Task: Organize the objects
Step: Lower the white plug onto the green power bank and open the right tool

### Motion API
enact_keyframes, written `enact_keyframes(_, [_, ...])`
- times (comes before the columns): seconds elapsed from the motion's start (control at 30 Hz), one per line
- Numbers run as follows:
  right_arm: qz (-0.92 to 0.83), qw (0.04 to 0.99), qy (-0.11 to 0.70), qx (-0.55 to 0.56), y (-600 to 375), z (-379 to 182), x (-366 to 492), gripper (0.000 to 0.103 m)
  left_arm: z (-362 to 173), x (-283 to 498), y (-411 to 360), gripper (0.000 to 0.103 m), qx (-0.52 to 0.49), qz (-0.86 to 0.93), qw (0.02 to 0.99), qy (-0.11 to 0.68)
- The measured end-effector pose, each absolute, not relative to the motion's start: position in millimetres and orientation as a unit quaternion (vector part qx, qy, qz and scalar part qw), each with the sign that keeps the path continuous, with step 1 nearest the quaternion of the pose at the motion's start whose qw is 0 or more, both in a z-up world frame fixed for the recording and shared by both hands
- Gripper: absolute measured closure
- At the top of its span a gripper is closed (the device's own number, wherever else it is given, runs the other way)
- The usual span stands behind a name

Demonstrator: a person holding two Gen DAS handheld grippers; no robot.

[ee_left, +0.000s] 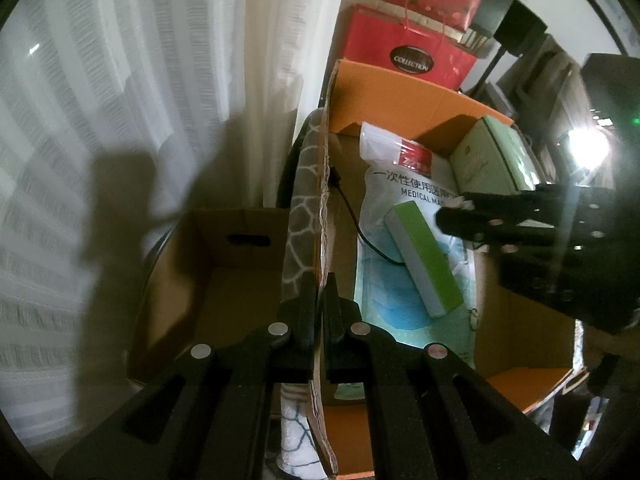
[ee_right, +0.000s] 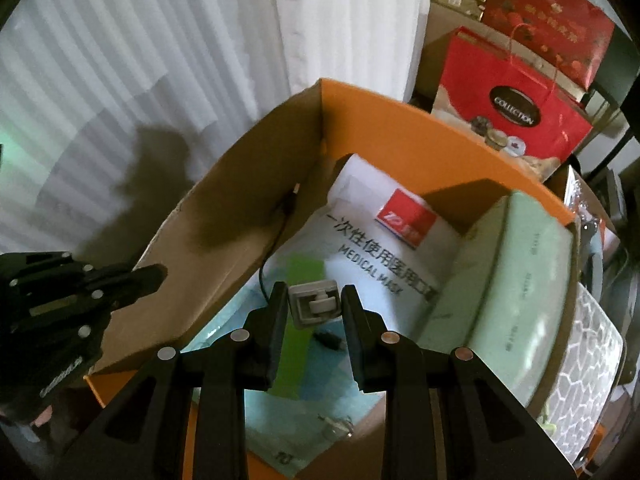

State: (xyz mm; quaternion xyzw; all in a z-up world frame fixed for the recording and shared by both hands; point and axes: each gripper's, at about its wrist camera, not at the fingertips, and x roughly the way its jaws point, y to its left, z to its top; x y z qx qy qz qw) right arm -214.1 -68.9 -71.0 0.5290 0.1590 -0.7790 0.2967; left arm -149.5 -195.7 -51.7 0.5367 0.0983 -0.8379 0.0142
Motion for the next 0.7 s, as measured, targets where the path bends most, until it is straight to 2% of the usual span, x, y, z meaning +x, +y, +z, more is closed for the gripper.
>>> enact_keyframes(0.7, [-0.784, 0.287, 0.151, 0.530, -79, -91, -213, 0.075, -52, -149, -196, 0.100, 0.536, -0.838, 0.014, 0.099])
